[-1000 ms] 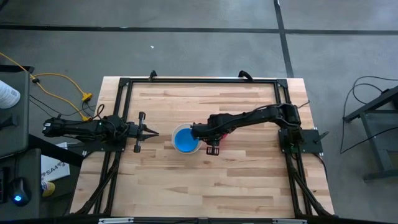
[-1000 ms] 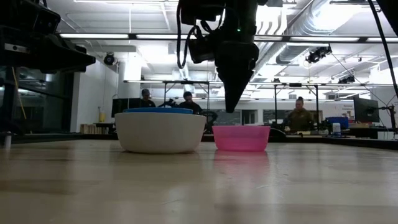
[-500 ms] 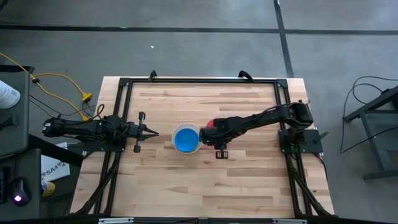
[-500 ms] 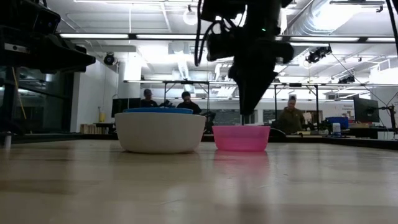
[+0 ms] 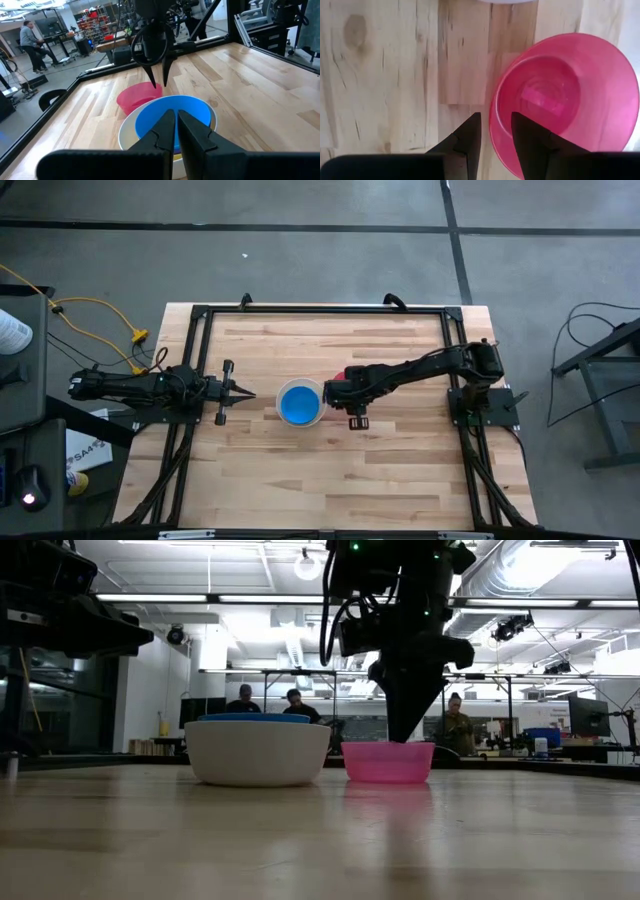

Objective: Nest bowls inside each other
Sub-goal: Stack the red bowl on top of the blue bowl

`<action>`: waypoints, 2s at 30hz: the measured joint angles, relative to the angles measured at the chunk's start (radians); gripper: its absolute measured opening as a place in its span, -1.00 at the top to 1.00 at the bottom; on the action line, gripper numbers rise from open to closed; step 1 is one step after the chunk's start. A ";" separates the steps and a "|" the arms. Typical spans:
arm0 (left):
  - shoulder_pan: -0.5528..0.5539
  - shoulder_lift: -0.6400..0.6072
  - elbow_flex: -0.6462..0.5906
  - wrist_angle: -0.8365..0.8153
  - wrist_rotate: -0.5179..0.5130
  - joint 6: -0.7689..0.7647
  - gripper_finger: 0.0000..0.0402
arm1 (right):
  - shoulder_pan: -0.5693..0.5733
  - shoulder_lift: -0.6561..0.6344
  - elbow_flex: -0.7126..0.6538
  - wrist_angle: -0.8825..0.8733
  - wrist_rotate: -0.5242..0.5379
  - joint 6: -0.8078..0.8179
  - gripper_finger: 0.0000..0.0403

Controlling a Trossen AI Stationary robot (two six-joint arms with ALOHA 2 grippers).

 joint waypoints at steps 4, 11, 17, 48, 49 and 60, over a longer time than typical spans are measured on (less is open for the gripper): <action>0.000 0.000 0.000 0.000 0.000 0.000 0.90 | -0.005 0.000 0.000 0.000 -0.001 -0.006 0.50; 0.000 0.000 0.000 0.000 0.000 0.000 0.90 | -0.006 0.000 0.000 0.000 -0.008 -0.004 0.50; 0.000 0.000 0.000 0.000 0.000 0.000 0.90 | -0.006 0.002 -0.040 0.017 -0.024 0.002 0.50; 0.000 0.000 0.000 0.000 0.000 0.000 0.90 | -0.006 0.002 -0.048 0.047 -0.026 -0.007 0.97; 0.000 0.000 0.000 0.000 0.000 0.000 0.90 | -0.006 0.002 -0.048 0.047 -0.026 -0.008 0.97; 0.000 0.000 0.000 0.000 0.000 0.000 0.90 | -0.006 0.002 -0.047 0.045 -0.016 -0.052 0.98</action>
